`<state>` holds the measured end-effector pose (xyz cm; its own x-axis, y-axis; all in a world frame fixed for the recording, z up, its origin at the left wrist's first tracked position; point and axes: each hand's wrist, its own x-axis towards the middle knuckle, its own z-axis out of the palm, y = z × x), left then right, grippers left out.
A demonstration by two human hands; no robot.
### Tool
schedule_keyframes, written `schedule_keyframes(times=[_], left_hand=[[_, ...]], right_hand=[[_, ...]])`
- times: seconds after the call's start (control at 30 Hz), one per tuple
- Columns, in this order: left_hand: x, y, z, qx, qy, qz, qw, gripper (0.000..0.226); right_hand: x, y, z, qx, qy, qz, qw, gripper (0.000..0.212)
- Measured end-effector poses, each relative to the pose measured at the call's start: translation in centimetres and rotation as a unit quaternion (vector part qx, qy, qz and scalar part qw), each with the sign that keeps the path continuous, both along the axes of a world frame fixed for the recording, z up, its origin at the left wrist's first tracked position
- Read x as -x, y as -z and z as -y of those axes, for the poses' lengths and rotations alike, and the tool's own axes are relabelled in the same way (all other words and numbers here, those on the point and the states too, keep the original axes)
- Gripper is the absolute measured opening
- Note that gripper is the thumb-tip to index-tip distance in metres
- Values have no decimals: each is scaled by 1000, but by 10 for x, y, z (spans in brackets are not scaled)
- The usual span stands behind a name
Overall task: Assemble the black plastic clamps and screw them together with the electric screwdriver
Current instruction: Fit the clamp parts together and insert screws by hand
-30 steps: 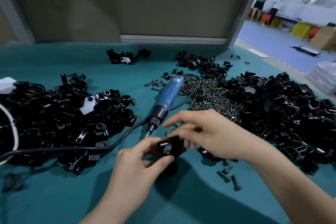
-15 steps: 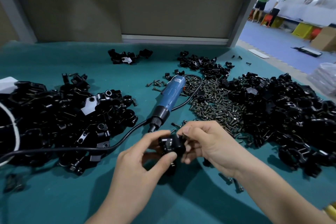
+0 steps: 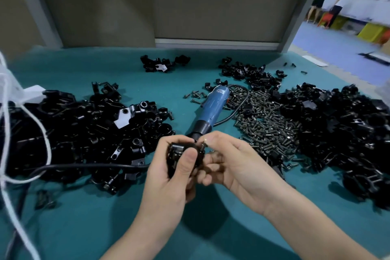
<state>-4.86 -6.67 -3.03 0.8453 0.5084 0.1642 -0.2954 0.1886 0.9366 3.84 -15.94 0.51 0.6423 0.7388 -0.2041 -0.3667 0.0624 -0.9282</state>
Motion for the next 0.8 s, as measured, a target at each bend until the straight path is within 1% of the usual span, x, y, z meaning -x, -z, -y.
schedule_keyframes(times=[0.1, 0.3, 0.4, 0.5, 0.63, 0.73, 0.8], left_hand=[[-1, 0, -1, 15, -1, -7, 1000, 28], [-2, -2, -2, 54, -12, -12, 998, 46], [-2, -3, -1, 50, 0, 2, 999, 45], [-3, -1, -3, 42, 15, -4, 999, 42], [-5, 3, -3, 27, 42, -10, 999, 39], [-6, 7, -2, 25, 59, -9, 998, 41], [-6, 9, -3, 18, 59, -18, 998, 41]], right_hand=[[-1, 1, -1, -1, -11, -1, 1000, 13], [-4, 0, 1, 6, -52, 9, 999, 11], [-6, 0, 4, 5, -63, 10, 998, 8], [-10, -1, 8, 13, -88, 20, 996, 15], [-18, -6, 18, 75, -124, 79, 986, 26], [-19, -11, 22, 121, -133, 141, 973, 22], [-20, -11, 22, 151, -118, 198, 961, 22]])
